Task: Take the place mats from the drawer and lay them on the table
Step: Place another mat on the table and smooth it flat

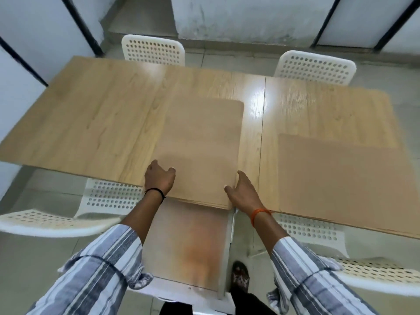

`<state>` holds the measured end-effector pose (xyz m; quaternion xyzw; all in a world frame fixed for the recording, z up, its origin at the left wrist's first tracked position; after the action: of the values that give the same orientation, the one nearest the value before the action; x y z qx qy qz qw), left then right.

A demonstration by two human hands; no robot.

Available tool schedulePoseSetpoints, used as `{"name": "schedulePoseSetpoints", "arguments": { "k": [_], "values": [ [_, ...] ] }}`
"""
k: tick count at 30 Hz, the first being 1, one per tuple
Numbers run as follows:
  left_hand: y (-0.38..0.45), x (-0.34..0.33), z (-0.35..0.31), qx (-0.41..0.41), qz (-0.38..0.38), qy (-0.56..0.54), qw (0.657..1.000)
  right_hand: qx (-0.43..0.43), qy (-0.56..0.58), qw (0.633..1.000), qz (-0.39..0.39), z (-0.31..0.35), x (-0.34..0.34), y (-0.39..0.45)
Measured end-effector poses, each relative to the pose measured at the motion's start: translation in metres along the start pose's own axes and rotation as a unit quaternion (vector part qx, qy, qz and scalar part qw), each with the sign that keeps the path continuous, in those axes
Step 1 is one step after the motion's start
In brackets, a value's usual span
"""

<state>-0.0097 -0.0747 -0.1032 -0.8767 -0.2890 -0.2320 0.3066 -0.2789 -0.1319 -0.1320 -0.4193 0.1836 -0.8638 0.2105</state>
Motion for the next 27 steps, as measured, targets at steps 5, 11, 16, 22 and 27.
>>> {"name": "schedulePoseSetpoints", "arguments": {
  "k": [5,11,16,22,27],
  "values": [
    [0.026,0.002,0.02,0.033,0.056,0.036,0.997,-0.062,-0.11,0.991,-0.051,0.007,-0.026,-0.003],
    [0.045,0.011,0.026,0.003,0.056,0.062,0.997,-0.121,-0.064,0.986,-0.097,0.014,-0.022,-0.001],
    [0.052,0.015,0.025,-0.025,0.067,0.078,0.994,-0.13,-0.054,0.986,-0.084,0.011,-0.018,0.002],
    [0.057,0.018,0.026,-0.017,0.069,0.032,0.997,-0.112,-0.031,0.99,-0.08,0.008,-0.019,-0.002],
    [0.058,0.023,0.027,-0.008,0.063,-0.008,0.998,-0.1,-0.005,0.991,-0.085,0.006,-0.011,-0.003]
  ]
}}
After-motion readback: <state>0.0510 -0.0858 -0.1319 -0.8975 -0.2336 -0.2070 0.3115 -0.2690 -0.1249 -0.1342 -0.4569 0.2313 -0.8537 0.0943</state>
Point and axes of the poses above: each hand's wrist, its own y-axis towards the middle knuckle, its own x-axis out of the back of the hand, z = x × y, the point moved 9 cm from there along y, towards the middle knuckle, and after that the axes turned 7 degrees about -y, right-handed, at the moved point
